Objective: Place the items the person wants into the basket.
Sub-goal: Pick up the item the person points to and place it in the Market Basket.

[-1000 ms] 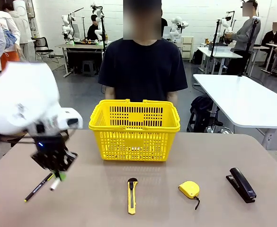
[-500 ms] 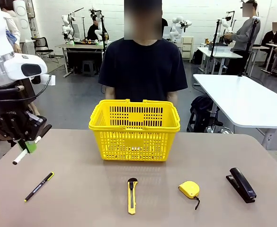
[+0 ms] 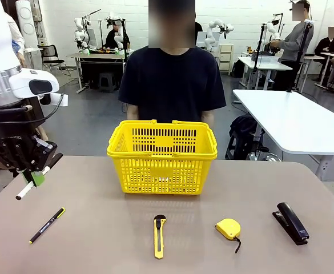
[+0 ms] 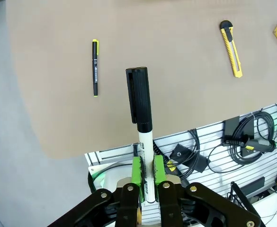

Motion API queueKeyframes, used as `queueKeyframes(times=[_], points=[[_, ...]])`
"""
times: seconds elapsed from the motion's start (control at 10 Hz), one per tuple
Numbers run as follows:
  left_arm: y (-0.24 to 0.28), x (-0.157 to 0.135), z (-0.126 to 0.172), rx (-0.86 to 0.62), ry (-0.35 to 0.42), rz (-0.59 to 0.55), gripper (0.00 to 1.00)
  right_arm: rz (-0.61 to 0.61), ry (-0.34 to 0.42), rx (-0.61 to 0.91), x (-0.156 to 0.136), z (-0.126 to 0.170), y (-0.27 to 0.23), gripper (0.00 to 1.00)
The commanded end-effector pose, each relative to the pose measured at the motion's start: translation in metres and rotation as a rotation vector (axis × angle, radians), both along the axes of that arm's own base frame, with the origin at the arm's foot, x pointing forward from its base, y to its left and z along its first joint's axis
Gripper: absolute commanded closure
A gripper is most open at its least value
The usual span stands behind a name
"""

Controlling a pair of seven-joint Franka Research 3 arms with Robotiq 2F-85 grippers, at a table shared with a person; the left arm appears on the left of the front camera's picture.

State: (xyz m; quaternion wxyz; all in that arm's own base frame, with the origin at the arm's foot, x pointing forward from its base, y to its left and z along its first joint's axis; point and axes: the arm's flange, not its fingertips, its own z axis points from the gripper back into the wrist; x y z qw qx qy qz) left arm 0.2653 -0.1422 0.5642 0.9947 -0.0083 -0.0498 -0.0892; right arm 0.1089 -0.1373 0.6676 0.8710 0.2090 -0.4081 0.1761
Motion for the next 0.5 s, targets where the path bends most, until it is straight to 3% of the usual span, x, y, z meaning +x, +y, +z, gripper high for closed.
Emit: queueKeyframes(times=[0.0, 0.4], points=[[-0.0002, -0.0023, 0.0025, -0.004, -0.007, -0.005, 0.91, 0.002, -0.012, 0.0, -0.0089, 0.0035, 0.0001, 0.0], [-0.0007, -0.001, 0.0009, 0.001, -0.004, -0.001, 0.89, 0.002, -0.012, 0.0, -0.0089, 0.0035, 0.0001, 0.0]])
